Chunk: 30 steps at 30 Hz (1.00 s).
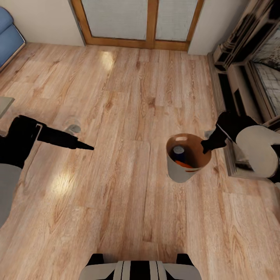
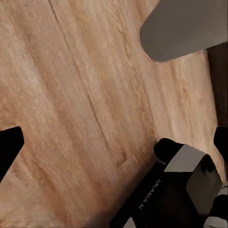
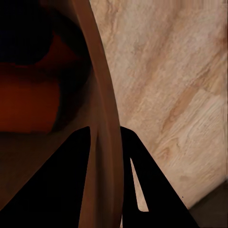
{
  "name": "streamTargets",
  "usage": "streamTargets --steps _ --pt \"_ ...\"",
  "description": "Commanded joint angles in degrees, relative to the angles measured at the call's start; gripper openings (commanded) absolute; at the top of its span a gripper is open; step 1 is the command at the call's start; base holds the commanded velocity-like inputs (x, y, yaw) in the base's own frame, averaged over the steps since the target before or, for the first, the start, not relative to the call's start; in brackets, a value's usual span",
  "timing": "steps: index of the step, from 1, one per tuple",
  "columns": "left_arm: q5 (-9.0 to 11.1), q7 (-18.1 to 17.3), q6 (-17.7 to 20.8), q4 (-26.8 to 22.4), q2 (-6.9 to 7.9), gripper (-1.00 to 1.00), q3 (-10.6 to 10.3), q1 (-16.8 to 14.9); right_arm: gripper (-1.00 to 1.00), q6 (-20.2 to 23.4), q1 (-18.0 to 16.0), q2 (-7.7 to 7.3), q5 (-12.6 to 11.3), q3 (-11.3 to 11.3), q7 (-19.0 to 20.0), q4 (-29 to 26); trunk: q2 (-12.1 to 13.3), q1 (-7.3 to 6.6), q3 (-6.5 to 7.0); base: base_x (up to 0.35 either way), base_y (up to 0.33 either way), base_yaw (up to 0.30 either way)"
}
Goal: Put the three can of soda from the living room inside the tash can in the kitchen.
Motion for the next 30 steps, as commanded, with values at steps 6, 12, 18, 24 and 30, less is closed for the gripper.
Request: streamTargets --steps 6,12,18,24,30 --pt "0.27 3.88 -0.17 -9.07 -0.57 1.00 10.99 13.52 -1.00 0.44 0.01 -4.19 -1.54 -1.45 0.53 0.13 -0.80 0.43 -0.35 0.000 0.000 0.000" --pt "0.21 4.74 -0.07 -22.52 -5.63 1.00 15.51 25.52 -1.00 0.44 0.12 -5.30 -1.57 -1.56 0.44 0.25 -3.21 1.75 -1.42 0.000 0.000 0.000" --pt "0.13 7.13 0.00 -25.81 -7.24 1.00 17.16 29.10 -1.00 0.44 0.15 -5.73 -1.54 -4.28 0.27 0.22 -5.62 3.07 -2.50 0.000 0.000 0.000" --pt "0.27 8.49 0.26 -26.48 -7.58 1.00 17.52 29.85 -1.00 0.44 0.11 -7.93 -1.21 -6.65 0.04 0.03 -8.02 4.39 -3.58 0.000 0.000 0.000" --pt "0.29 8.58 0.38 -26.61 -7.63 1.00 17.56 29.91 -1.00 0.44 0.07 -10.22 -0.92 -6.42 0.01 0.30 -10.43 5.70 -4.66 0.000 0.000 0.000"
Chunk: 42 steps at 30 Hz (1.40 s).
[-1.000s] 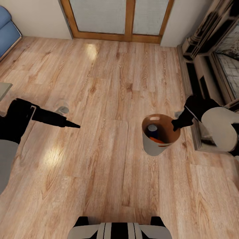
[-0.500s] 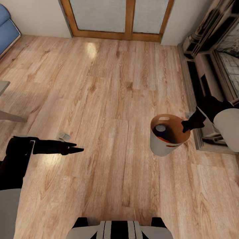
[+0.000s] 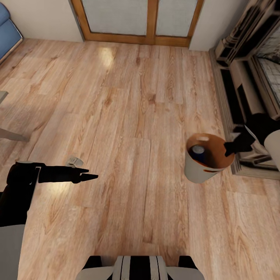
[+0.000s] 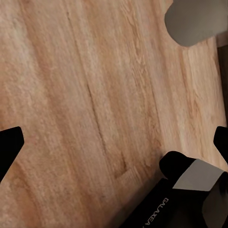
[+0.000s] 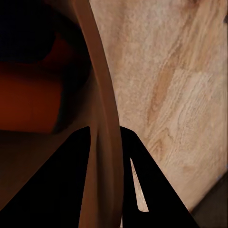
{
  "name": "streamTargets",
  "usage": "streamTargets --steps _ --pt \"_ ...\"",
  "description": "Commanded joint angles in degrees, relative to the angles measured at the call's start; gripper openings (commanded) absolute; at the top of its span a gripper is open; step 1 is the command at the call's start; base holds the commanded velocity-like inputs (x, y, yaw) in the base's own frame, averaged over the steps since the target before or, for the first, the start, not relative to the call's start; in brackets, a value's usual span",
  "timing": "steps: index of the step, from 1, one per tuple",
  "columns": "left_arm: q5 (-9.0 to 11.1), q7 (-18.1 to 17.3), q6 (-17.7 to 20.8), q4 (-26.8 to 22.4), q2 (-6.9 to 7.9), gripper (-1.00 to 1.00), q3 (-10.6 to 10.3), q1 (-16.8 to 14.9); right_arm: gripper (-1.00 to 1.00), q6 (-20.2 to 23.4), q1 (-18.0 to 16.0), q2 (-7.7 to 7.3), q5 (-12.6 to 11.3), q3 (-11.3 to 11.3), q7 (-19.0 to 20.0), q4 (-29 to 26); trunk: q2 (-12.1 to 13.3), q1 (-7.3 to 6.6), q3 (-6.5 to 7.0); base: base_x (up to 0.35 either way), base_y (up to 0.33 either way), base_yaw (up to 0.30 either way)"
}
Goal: Put the three can of soda from the living room inside the tash can in the kitchen.
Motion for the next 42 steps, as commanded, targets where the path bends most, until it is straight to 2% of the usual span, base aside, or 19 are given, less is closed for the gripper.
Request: streamTargets --steps 1,11,19,29,42 --pt "0.01 -0.02 0.02 -0.01 -0.01 1.00 0.00 0.00 -1.00 0.70 -0.05 -0.07 -2.27 -1.98 0.20 0.03 -0.42 0.22 -0.18 0.000 0.000 0.000" --pt "0.01 -0.05 0.86 -0.02 -0.02 1.00 -0.16 0.01 -1.00 0.70 0.04 -0.42 -2.16 -0.04 0.20 0.83 -4.43 2.41 -1.57 0.000 0.000 0.000" --pt "0.03 -0.12 1.28 -0.03 -0.02 1.00 -0.17 0.01 -1.00 0.70 0.04 -0.12 -2.15 0.05 0.20 0.92 -7.64 4.17 -2.28 0.000 0.000 0.000" --pt "0.01 -0.10 1.46 -0.03 -0.75 1.00 -0.26 0.01 -1.00 0.70 0.04 -0.35 -2.15 0.05 0.20 0.87 -11.65 6.37 -3.13 0.000 0.000 0.000" --pt "0.04 -0.08 1.47 -0.03 -0.81 1.00 -0.33 0.01 -1.00 0.70 0.04 -0.54 -2.23 -0.05 0.20 0.85 -16.86 9.22 -4.50 0.000 0.000 0.005"
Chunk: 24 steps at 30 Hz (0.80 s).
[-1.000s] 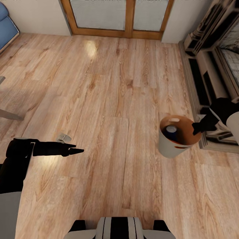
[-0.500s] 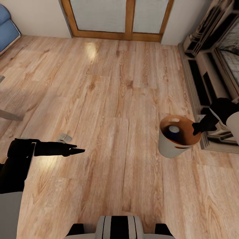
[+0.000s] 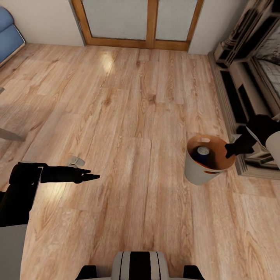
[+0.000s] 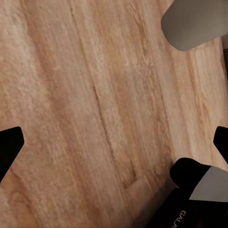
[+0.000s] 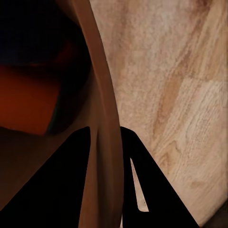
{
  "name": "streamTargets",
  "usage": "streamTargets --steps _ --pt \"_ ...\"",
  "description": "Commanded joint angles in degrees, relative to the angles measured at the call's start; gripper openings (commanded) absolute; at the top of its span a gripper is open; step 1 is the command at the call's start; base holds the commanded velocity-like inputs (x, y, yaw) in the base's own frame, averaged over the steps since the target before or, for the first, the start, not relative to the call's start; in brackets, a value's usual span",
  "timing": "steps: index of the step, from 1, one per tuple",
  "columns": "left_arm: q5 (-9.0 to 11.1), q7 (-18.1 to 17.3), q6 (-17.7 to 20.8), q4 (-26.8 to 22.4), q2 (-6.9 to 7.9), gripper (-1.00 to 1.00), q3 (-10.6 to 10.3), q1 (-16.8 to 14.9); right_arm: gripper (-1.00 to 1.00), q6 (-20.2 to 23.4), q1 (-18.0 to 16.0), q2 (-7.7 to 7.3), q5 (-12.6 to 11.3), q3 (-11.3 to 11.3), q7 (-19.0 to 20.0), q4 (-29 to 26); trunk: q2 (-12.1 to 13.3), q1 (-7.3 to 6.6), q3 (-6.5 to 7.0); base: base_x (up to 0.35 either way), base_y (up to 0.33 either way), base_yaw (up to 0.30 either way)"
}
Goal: Put the three can of soda from the living room inside the tash can in the kitchen.
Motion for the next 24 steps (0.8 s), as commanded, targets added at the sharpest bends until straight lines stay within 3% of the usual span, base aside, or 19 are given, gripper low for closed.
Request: streamTargets --steps 1,17,24 --pt "0.03 -0.03 0.00 0.00 -0.04 1.00 -0.01 0.00 -1.00 0.41 -0.03 -0.16 -1.13 -1.00 0.13 0.13 -0.42 0.22 -0.17 0.000 0.000 0.003" --pt "-0.02 0.03 0.01 0.00 -0.60 1.00 -0.19 0.00 -1.00 0.41 -0.03 -0.38 -1.23 -1.05 0.13 1.85 -6.84 3.73 -3.01 0.000 0.000 0.000" --pt "0.06 -0.21 0.00 0.00 -0.77 1.00 -0.06 0.00 -1.00 0.41 -0.03 -0.65 -1.23 -1.12 0.14 1.86 -7.24 3.95 -3.19 0.000 0.000 0.000"
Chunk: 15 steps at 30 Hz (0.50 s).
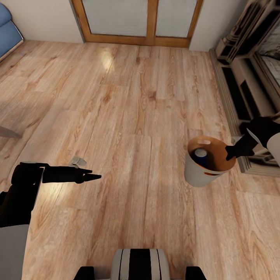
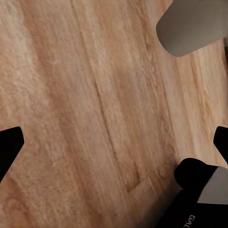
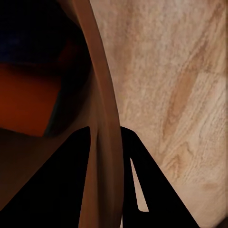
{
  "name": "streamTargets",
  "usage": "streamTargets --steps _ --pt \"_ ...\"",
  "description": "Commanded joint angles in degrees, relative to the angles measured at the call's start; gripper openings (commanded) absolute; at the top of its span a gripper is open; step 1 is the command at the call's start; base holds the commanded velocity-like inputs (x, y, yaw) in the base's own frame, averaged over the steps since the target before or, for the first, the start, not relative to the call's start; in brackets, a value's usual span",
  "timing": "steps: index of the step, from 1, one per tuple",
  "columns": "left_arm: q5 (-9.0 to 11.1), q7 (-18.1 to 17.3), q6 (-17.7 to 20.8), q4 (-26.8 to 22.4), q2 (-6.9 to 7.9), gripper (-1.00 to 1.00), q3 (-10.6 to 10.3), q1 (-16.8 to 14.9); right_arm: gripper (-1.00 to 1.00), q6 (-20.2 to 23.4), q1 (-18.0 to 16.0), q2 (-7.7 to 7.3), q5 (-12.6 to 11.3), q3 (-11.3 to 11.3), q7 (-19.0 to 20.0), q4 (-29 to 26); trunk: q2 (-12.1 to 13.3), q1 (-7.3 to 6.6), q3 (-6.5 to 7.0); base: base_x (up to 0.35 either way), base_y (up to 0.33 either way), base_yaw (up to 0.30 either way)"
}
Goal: Put the three can of soda from the living room inside the tash can in the kitchen.
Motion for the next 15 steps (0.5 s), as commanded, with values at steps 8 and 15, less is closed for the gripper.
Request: streamTargets --steps 8,15 --pt "-0.03 0.03 0.08 0.00 -0.02 1.00 -0.17 0.02 -1.00 0.31 -0.04 0.01 -0.72 -0.50 0.08 0.03 -3.23 1.75 -1.43 0.000 0.000 0.000" --pt "-0.07 0.06 0.09 0.00 -0.02 1.00 -0.22 0.01 -1.00 0.31 -0.03 0.01 -0.72 -0.50 0.08 0.03 -5.26 2.90 -2.78 0.000 0.000 0.000"
